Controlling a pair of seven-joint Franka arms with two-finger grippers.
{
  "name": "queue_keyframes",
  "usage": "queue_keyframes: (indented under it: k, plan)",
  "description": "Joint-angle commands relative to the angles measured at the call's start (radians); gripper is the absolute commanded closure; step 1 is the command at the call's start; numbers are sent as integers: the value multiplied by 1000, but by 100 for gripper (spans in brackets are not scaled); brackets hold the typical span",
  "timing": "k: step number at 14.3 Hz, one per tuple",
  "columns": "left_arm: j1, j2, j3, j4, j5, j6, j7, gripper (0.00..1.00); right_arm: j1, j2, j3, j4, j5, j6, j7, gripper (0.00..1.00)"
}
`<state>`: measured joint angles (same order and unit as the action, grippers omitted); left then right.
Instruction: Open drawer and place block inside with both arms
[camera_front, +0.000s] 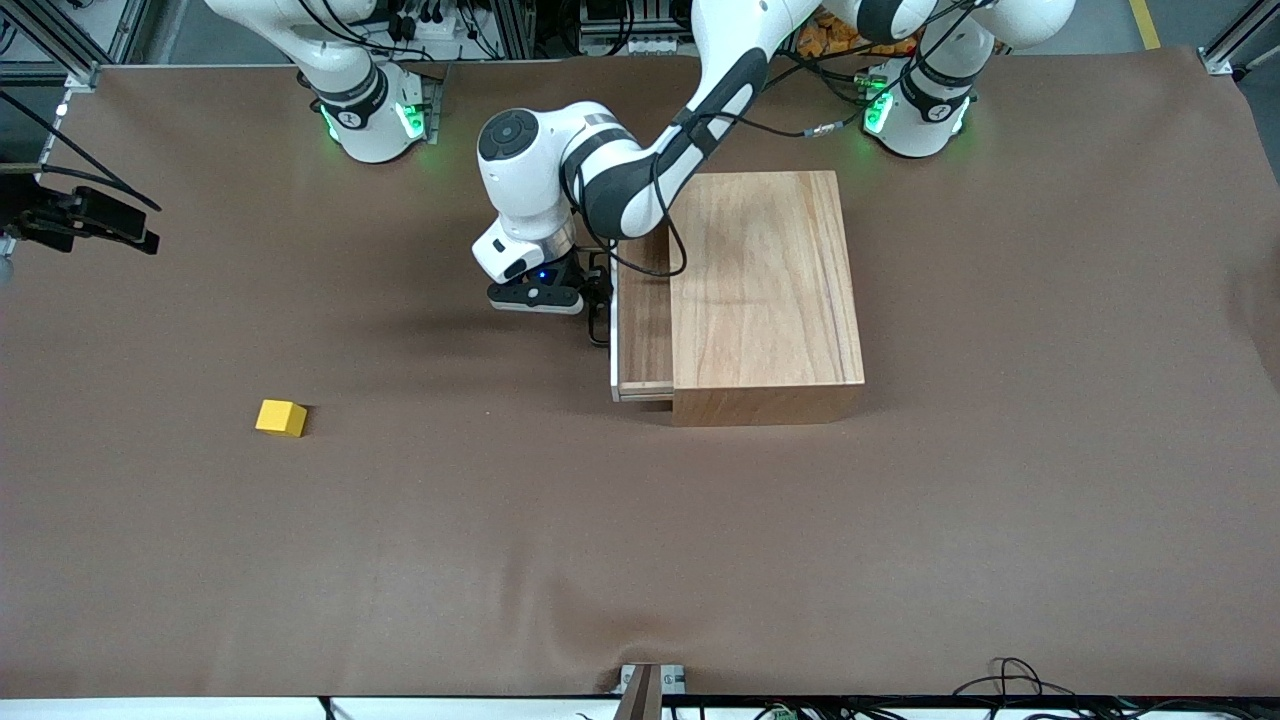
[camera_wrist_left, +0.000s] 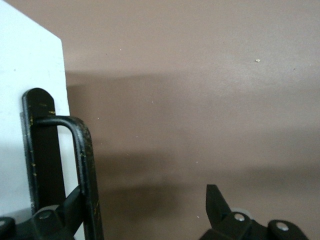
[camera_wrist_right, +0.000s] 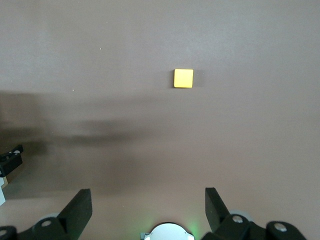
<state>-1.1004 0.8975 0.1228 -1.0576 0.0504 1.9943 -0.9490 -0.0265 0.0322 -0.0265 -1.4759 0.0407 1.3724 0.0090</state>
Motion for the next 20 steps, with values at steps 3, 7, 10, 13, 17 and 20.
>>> queue_keyframes:
  k: [3, 7, 10, 13, 17, 20]
  plan:
    - [2, 41, -23, 33, -50, 49, -149, 0, -23, -6, 7, -4, 16, -7, -6, 0]
    - [0, 35, -22, 33, -50, 50, -203, 0, -23, -6, 7, -4, 16, -7, -6, 0]
    - [0, 44, -23, 33, -50, 89, -189, 0, -26, -5, 7, -4, 16, -10, -6, 0]
    - [0, 49, -40, 33, -50, 152, -189, 0, -33, 3, 7, -4, 16, -21, -4, 0]
    - [0, 51, -55, 34, -50, 205, -189, 0, -49, 49, 7, -3, 21, -56, -4, 0]
    - [-3, 51, -58, 34, -50, 247, -189, 0, -38, 75, 7, -3, 22, -84, -6, 0]
